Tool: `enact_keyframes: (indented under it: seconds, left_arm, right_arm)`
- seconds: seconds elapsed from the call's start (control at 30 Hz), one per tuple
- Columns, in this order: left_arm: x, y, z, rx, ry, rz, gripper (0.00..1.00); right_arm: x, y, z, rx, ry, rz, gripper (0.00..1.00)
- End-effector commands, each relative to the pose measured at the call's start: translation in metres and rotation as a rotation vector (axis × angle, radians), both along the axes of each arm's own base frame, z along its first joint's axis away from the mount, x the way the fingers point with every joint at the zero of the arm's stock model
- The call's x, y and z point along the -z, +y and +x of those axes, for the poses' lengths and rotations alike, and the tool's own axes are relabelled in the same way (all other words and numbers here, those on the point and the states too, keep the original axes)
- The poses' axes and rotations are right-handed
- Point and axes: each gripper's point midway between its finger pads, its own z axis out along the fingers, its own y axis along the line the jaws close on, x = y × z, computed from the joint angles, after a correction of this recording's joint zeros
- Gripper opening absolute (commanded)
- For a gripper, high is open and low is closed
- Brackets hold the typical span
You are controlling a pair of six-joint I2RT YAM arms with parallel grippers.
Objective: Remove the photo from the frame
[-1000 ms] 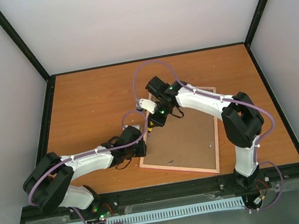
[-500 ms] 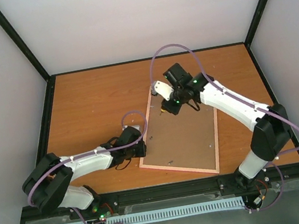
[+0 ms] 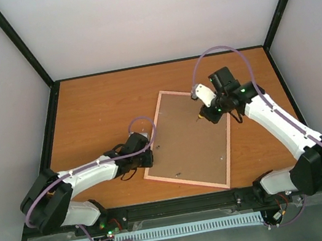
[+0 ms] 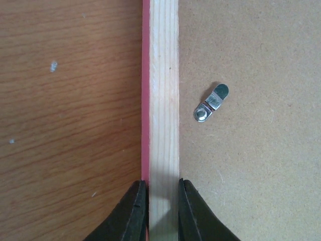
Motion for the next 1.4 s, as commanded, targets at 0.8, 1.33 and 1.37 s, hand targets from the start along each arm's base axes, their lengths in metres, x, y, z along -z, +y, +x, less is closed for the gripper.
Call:
enact_keyframes:
  seconds: [0.8, 1.33, 1.37]
  left_arm:
    - [-0.048, 0.025, -0.001, -0.180, -0.010, -0.144, 0.61]
    - [-0.048, 0.033, 0.146, -0.198, -0.024, -0.100, 0.49]
    - [-0.045, 0.031, 0.147, -0.195, -0.015, -0.101, 0.49]
  right_arm:
    - [0.002, -0.014, -0.002, 0.027, -0.038, 0.067, 0.03]
    - [0.012, 0.012, -0.048, -0.205, 0.006, 0.218, 0.03]
    - [0.012, 0.012, -0.048, -0.205, -0.003, 0.222, 0.03]
